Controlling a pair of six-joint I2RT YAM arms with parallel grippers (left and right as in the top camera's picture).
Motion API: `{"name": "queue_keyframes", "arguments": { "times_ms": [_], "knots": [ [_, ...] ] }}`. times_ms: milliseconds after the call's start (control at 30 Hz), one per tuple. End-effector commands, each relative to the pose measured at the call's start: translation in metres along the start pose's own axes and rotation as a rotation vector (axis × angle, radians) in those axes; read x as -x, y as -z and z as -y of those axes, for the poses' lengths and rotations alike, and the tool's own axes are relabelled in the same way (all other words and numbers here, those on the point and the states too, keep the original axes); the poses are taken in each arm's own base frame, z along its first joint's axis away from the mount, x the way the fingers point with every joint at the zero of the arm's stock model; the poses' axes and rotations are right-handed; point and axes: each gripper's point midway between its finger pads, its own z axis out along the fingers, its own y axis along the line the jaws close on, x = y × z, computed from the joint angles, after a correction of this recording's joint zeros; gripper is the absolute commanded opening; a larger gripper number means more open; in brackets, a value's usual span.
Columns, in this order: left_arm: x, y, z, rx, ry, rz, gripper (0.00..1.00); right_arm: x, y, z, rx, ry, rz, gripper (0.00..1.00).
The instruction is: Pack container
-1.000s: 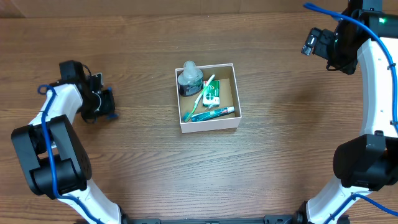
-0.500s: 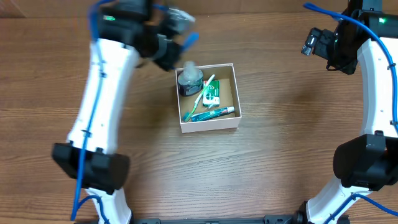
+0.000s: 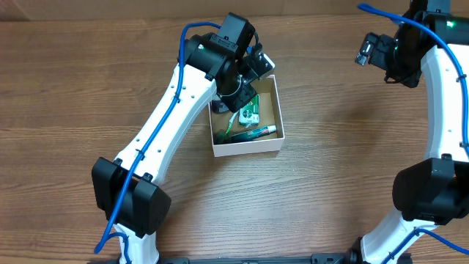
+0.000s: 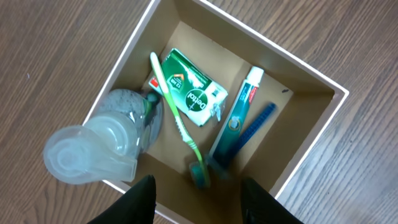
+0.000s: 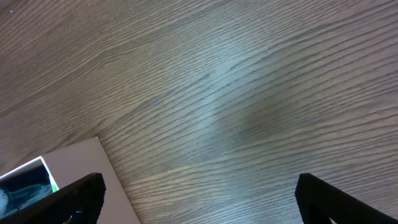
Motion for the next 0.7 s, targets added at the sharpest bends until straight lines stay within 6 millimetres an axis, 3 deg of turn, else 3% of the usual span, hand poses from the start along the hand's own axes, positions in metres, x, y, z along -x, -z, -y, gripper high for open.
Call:
{"name": "queue_keyframes", "arguments": {
  "times_ms": [0,167,367,400,467,533,667],
  "knots": [
    [0.006,0.005,0.001,-0.002,0.017,0.029,0.43,0.005,0.014,-0.004,0.007,0.012,0.042,1.0],
    [0.009,0.05,-0.012,0.073,0.158,0.061,0.45,0.005,0.014,-0.004,0.007,0.012,0.042,1.0],
    [0.002,0.166,-0.033,0.274,0.307,0.258,0.54,0.005,0.014,-0.004,0.007,0.012,0.042,1.0],
    [-0.004,0.185,-0.038,0.316,0.337,0.294,0.59,0.005,0.014,-0.004,0.007,0.012,0.042,1.0],
    [-0.016,0.213,-0.048,0.372,0.394,0.344,0.8,0.005,0.014,-0.004,0.007,0.012,0.042,1.0],
    [-0.03,0.23,-0.057,0.397,0.469,0.376,0.91,0.005,0.014,-0.004,0.007,0.012,0.043,1.0],
    [-0.04,0.242,-0.061,0.399,0.554,0.405,0.99,0.005,0.014,-0.004,0.007,0.012,0.042,1.0]
  ]
}}
